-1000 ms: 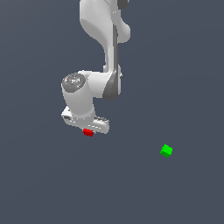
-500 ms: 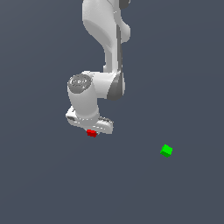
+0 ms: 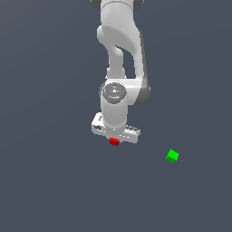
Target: Stack the red cube on top of the green cube.
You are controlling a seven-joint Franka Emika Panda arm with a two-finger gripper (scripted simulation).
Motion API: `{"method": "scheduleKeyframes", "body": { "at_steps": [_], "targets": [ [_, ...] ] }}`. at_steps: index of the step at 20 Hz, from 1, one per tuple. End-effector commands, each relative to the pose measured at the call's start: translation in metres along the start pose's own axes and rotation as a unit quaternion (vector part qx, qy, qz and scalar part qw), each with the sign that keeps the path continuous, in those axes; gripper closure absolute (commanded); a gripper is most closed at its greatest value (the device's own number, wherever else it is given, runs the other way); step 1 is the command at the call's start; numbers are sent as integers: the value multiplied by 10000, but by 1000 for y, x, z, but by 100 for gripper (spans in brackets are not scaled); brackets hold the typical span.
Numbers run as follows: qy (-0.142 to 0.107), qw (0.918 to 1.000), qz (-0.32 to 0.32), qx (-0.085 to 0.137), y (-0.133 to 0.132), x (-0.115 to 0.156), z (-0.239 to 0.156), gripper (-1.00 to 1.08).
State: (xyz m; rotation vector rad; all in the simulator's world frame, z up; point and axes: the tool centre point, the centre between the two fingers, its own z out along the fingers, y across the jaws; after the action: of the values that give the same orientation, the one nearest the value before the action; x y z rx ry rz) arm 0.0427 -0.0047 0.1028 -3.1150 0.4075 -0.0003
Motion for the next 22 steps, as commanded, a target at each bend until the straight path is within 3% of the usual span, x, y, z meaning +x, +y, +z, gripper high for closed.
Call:
{"method": "scheduleKeyframes", "body": {
  "at_steps": [1,14,22],
  "targets": [
    [3,10000,-3,2,-31,-4,4,108],
    [1,10000,-1,3,-187,-19,27,108],
    [-1,10000,-1,1,-251,-23,36,108]
  ]
}}
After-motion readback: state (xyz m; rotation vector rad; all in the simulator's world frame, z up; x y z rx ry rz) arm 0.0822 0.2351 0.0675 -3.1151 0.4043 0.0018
